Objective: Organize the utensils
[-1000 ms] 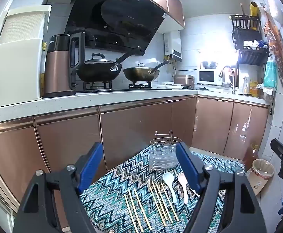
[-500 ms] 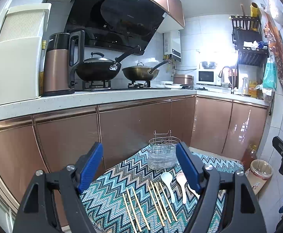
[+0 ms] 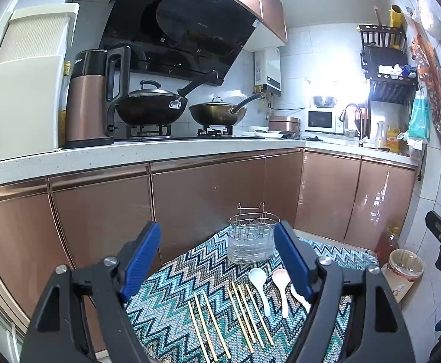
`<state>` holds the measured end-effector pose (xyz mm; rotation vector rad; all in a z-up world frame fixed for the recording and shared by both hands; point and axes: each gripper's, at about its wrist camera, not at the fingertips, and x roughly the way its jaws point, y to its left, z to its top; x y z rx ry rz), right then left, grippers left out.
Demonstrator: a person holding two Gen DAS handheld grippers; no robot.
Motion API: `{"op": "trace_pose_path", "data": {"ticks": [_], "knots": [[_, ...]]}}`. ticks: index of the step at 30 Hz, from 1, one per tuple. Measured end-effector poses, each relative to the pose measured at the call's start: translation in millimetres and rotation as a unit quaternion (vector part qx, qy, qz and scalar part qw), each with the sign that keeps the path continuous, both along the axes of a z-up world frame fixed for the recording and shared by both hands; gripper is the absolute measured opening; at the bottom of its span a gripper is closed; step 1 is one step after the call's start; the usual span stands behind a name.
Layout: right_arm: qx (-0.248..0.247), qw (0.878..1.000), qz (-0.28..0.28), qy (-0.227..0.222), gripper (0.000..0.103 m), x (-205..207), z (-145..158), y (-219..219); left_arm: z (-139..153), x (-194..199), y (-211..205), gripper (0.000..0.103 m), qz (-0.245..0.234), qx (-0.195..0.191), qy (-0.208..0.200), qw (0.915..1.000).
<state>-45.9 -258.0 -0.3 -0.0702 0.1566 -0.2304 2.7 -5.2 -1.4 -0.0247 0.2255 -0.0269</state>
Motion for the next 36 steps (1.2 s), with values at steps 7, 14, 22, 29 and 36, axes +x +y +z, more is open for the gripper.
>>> {"op": "trace_pose_path", "data": {"ticks": [7, 14, 22, 29, 36], "knots": [[-0.001, 1.0, 0.001, -0.001, 0.103, -0.3, 0.2, 0.7, -0.4, -1.9, -0.4, 0.076, 0.0, -0.001, -0.003, 1.0], [-0.003, 1.0, 0.002, -0.002, 0.103, -0.5, 0.7, 4.0, 0.4, -3.1, 1.0, 0.076, -0.004, -0.008, -0.007, 0.9999], [-0.004, 1.0, 0.005, 0.0, 0.103, 1.9, 2.6, 8.8, -0.3, -5.3, 0.3, 0.076, -0.001, -0.011, -0.017, 0.9998], [0.0, 1.0, 0.012, 0.0, 0.103, 3.1, 2.0, 10.6, -3.0, -3.0, 1.0, 0.076, 0.002, -0.014, -0.011, 0.9998], [0.015, 1.0, 0.009, -0.012, 0.103, 2.7, 2.3, 6.1, -5.0, -1.6, 5.3, 0.076, 0.004, -0.017, -0.01, 0.9998]]}}
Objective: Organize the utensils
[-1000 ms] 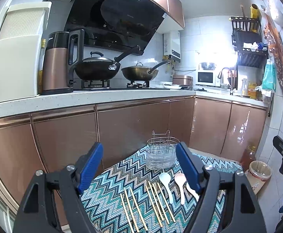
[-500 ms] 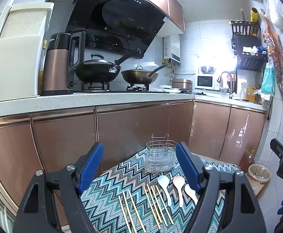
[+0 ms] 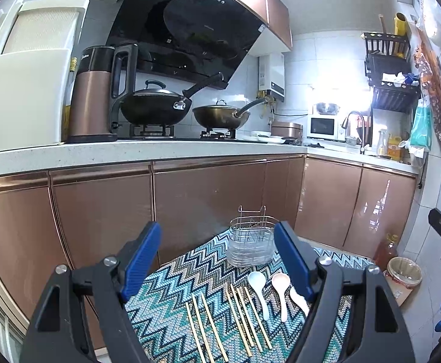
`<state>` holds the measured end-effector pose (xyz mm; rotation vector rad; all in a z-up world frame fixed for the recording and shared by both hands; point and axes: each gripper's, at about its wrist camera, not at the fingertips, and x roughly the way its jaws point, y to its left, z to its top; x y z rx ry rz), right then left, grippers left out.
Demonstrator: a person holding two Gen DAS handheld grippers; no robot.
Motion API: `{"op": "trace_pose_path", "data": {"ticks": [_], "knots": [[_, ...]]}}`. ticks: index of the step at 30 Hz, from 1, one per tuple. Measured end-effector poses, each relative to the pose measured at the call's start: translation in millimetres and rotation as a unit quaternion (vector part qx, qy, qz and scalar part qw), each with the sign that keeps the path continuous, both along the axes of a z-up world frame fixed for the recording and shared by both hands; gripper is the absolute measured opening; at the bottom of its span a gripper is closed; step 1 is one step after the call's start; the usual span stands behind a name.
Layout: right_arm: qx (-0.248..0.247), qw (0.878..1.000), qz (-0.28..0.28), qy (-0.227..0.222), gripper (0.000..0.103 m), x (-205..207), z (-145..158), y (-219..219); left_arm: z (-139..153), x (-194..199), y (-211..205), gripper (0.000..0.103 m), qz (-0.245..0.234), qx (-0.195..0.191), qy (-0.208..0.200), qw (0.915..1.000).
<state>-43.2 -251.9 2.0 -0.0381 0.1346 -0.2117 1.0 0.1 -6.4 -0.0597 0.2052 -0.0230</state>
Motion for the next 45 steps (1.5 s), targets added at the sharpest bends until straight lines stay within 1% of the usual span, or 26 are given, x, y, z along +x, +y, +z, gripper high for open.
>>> {"op": "trace_pose_path", "data": {"ticks": [11, 24, 30, 34, 36, 37, 40, 45], "knots": [[0.007, 1.0, 0.01, 0.01, 0.103, 10.6, -7.7, -0.5, -5.9, 7.6, 2.1, 0.076, -0.003, -0.007, 0.017, 0.9998], [0.001, 1.0, 0.018, 0.012, 0.103, 17.2, -6.4, -3.2, -6.3, 9.9, 1.9, 0.076, 0.006, -0.015, 0.003, 0.9999], [-0.001, 0.999, 0.025, 0.025, 0.103, 27.6, -8.8, -5.5, -6.6, 27.0, 16.3, 0.076, 0.013, -0.028, 0.023, 0.9993], [-0.003, 0.999, 0.03, 0.038, 0.103, 36.4, -11.2, -9.3, -9.6, 41.7, 28.8, 0.076, 0.007, -0.045, 0.049, 0.9978], [-0.002, 0.999, 0.032, 0.043, 0.103, 41.6, -12.5, -10.9, -13.0, 50.9, 33.3, 0.076, -0.003, -0.054, 0.066, 0.9963], [-0.002, 0.998, 0.034, 0.047, 0.103, 45.2, -13.5, -12.1, -15.9, 57.8, 35.7, 0.076, -0.013, -0.063, 0.082, 0.9946], [0.0, 0.997, 0.044, 0.065, 0.103, 59.2, -17.5, -15.0, -25.4, 76.1, 40.6, 0.076, -0.037, -0.085, 0.12, 0.9885], [0.013, 0.991, 0.073, 0.116, 0.103, 90.9, -33.7, -21.6, -50.9, 117.9, 41.5, 0.075, -0.067, -0.12, 0.199, 0.9703]]}}
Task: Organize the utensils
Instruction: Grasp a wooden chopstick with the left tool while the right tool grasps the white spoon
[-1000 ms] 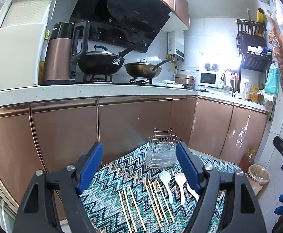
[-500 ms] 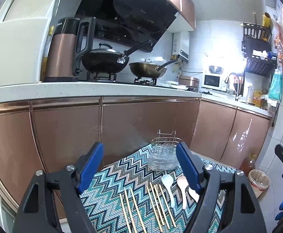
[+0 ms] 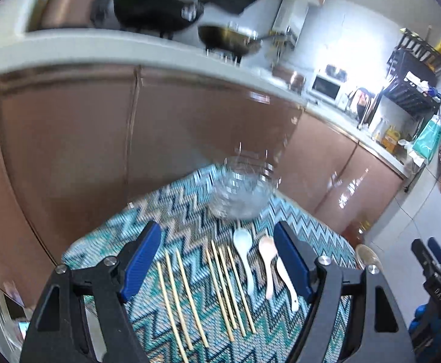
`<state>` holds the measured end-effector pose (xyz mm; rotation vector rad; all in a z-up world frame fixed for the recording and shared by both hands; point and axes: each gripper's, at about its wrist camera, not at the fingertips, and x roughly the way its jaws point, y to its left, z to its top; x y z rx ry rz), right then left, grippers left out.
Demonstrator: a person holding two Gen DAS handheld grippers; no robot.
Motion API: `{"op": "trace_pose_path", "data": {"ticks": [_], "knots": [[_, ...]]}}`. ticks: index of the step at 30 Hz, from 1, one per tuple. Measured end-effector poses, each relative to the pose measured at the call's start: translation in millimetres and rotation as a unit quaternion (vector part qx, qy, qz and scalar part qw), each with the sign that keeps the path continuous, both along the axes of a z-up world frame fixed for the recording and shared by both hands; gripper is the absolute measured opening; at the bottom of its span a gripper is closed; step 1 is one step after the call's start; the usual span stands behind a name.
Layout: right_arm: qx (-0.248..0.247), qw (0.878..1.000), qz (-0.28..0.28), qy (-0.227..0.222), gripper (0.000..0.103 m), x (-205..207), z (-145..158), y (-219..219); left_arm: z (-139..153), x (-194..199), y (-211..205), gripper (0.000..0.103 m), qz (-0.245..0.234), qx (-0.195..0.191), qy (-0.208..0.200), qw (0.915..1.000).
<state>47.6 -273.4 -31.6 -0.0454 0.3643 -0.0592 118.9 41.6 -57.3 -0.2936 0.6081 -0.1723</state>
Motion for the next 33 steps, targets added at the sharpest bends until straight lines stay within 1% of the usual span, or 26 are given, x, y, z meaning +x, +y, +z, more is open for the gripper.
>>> {"op": "trace_pose_path", "data": {"ticks": [2, 3, 5, 7, 8, 11, 12, 13, 14, 16, 18, 19, 22, 25, 28, 33], "knots": [[0.0, 1.0, 0.013, 0.028, 0.103, 16.8, -10.5, -0.9, -11.1, 16.6, -1.4, 0.075, -0.015, -0.014, 0.03, 0.9993], [0.003, 0.999, 0.021, 0.039, 0.103, 23.2, -15.3, -0.7, -19.4, 28.7, -4.6, 0.075, -0.026, -0.021, 0.053, 0.998], [0.022, 0.996, 0.046, 0.077, 0.103, 42.4, -27.9, -3.0, -31.9, 46.5, -10.8, 0.073, -0.044, -0.028, 0.083, 0.9952], [0.04, 0.991, 0.069, 0.11, 0.102, 58.8, -39.1, -3.8, -42.0, 62.5, -16.8, 0.066, -0.056, -0.027, 0.106, 0.9924], [0.047, 0.988, 0.08, 0.127, 0.1, 67.7, -44.7, -4.4, -49.7, 74.0, -21.6, 0.06, -0.065, -0.026, 0.123, 0.9899], [0.07, 0.976, 0.115, 0.174, 0.085, 93.8, -60.5, -3.6, -65.8, 98.6, -31.2, 0.051, -0.085, -0.024, 0.158, 0.9836], [0.076, 0.97, 0.127, 0.193, 0.075, 103.7, -67.1, -3.1, -74.0, 110.3, -35.1, 0.047, -0.093, -0.026, 0.175, 0.9798], [0.078, 0.965, 0.138, 0.209, 0.066, 113.9, -74.2, -2.4, -78.9, 117.5, -37.4, 0.045, -0.1, -0.03, 0.188, 0.9766], [0.085, 0.957, 0.154, 0.229, 0.063, 125.6, -83.0, -1.5, -85.2, 127.3, -39.4, 0.042, -0.105, -0.033, 0.2, 0.9736], [0.097, 0.945, 0.179, 0.257, 0.052, 141.7, -94.9, 0.3, -94.9, 144.0, -44.9, 0.039, -0.111, -0.034, 0.219, 0.9689], [0.099, 0.935, 0.197, 0.279, 0.047, 153.9, -107.0, 1.1, -104.8, 160.9, -48.9, 0.033, -0.115, -0.033, 0.237, 0.9641], [0.099, 0.929, 0.207, 0.291, 0.044, 160.8, -114.4, 1.3, -108.6, 166.6, -49.8, 0.032, -0.116, -0.032, 0.243, 0.9626], [0.1, 0.917, 0.226, 0.312, 0.038, 175.4, -129.8, -0.2, -123.2, 187.6, -56.1, 0.027, -0.12, -0.025, 0.265, 0.9563], [0.109, 0.905, 0.245, 0.331, 0.036, 188.7, -145.9, -3.4, -141.5, 206.5, -61.4, 0.024, -0.122, -0.023, 0.293, 0.9479], [0.115, 0.893, 0.263, 0.345, 0.036, 198.0, -156.7, -5.7, -155.7, 217.4, -64.4, 0.02, -0.118, -0.016, 0.314, 0.9419], [0.125, 0.882, 0.28, 0.359, 0.035, 209.8, -169.7, -10.8, -171.3, 231.3, -67.1, 0.015, -0.103, -0.006, 0.339, 0.9353]]}}
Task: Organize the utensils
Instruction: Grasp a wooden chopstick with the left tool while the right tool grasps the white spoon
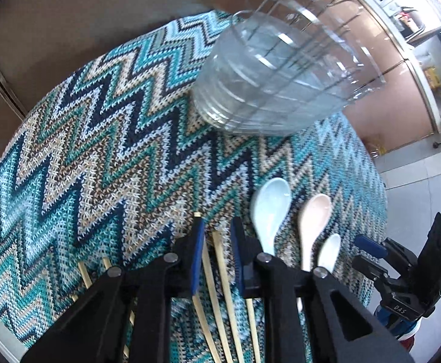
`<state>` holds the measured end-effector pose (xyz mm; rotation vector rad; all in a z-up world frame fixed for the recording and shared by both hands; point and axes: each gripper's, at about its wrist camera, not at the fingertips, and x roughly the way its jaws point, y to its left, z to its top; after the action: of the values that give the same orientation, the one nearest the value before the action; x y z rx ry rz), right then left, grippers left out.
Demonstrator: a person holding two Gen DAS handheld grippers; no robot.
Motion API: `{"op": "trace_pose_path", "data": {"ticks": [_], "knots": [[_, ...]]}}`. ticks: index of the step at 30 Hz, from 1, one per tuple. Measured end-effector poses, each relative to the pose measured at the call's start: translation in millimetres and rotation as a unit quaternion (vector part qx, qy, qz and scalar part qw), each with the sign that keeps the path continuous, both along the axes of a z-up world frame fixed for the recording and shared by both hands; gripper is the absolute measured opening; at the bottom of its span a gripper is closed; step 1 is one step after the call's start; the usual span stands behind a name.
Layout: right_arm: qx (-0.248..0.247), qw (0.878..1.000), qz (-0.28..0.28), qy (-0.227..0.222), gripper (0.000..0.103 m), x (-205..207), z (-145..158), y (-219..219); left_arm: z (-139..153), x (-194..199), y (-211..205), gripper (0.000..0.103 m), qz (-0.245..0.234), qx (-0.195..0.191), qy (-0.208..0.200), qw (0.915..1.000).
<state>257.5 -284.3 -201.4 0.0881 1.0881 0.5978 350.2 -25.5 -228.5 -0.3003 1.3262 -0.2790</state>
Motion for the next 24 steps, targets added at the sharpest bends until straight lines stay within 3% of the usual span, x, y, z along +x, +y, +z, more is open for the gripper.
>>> {"op": "trace_pose_path", "data": {"ticks": [15, 24], "knots": [[0.015, 0.998, 0.053, 0.033, 0.029, 20.9, -21.4, -0.1, -25.8, 18.9, -27.3, 0.011, 0.008, 0.034, 0.036, 0.9987], [0.009, 0.995, 0.09, 0.041, 0.02, 31.3, -28.4, 14.9, -34.3, 14.5, -20.6, 0.006, 0.033, 0.024, 0.048, 0.998]]}}
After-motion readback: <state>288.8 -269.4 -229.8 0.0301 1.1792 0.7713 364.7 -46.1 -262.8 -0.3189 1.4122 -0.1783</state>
